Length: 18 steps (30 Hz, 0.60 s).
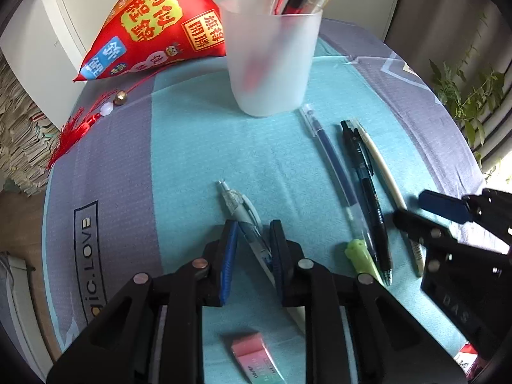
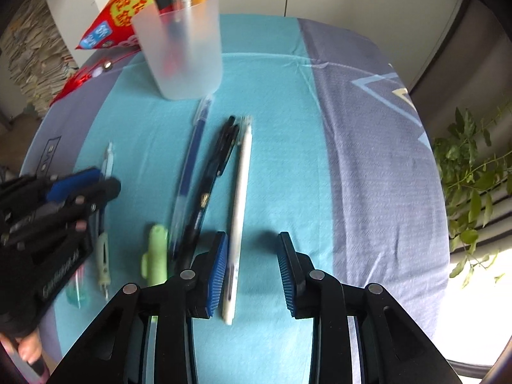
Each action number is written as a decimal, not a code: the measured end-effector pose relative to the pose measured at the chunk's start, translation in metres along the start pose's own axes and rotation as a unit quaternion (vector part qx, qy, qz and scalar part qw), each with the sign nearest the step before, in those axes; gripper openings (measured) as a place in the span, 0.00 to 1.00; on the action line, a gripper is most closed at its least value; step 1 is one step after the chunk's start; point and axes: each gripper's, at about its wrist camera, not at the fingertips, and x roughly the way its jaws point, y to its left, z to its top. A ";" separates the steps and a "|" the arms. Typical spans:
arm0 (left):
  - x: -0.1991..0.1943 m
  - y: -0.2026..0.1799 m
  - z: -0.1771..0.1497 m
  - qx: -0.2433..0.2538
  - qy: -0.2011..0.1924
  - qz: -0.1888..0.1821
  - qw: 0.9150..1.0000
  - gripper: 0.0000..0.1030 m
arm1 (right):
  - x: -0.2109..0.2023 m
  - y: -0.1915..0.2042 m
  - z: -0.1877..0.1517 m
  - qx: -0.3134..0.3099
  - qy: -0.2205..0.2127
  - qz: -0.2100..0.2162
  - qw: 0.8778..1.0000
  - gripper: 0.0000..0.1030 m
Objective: Organize stationery
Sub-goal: 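Grasp white pen with right tool while left tool grasps clear beige-ended pen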
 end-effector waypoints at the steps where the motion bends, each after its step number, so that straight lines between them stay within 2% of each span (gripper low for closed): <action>1: 0.000 -0.001 0.000 0.004 -0.001 -0.003 1.000 0.17 | 0.000 -0.001 0.002 -0.003 -0.002 0.005 1.000 0.25; 2: 0.000 -0.002 -0.001 0.006 -0.001 -0.009 1.000 0.16 | 0.001 0.000 0.003 -0.007 -0.002 0.011 1.000 0.10; 3: -0.001 -0.003 -0.002 0.009 -0.002 -0.017 1.000 0.16 | 0.001 0.002 0.004 -0.013 0.000 0.012 1.000 0.08; 8: -0.005 -0.004 -0.007 0.017 0.004 -0.056 0.998 0.13 | -0.006 -0.010 -0.009 -0.023 0.023 0.046 0.998 0.08; 10: -0.007 -0.004 -0.010 0.019 0.011 -0.069 0.997 0.12 | -0.011 -0.014 -0.021 -0.037 0.033 0.041 0.998 0.08; 12: -0.008 -0.005 -0.012 0.023 0.013 -0.072 0.997 0.12 | -0.013 -0.019 -0.032 -0.050 0.054 0.037 0.997 0.08; 14: -0.008 -0.007 -0.013 0.025 0.013 -0.070 0.997 0.12 | -0.018 -0.024 -0.037 -0.050 0.051 0.048 0.996 0.08; 16: -0.008 -0.008 -0.013 0.023 0.013 -0.068 0.997 0.12 | -0.020 -0.029 -0.035 -0.042 0.042 0.063 0.996 0.10; 18: -0.007 -0.008 -0.013 0.022 0.014 -0.068 0.997 0.12 | -0.020 -0.031 -0.029 -0.031 0.034 0.060 0.997 0.22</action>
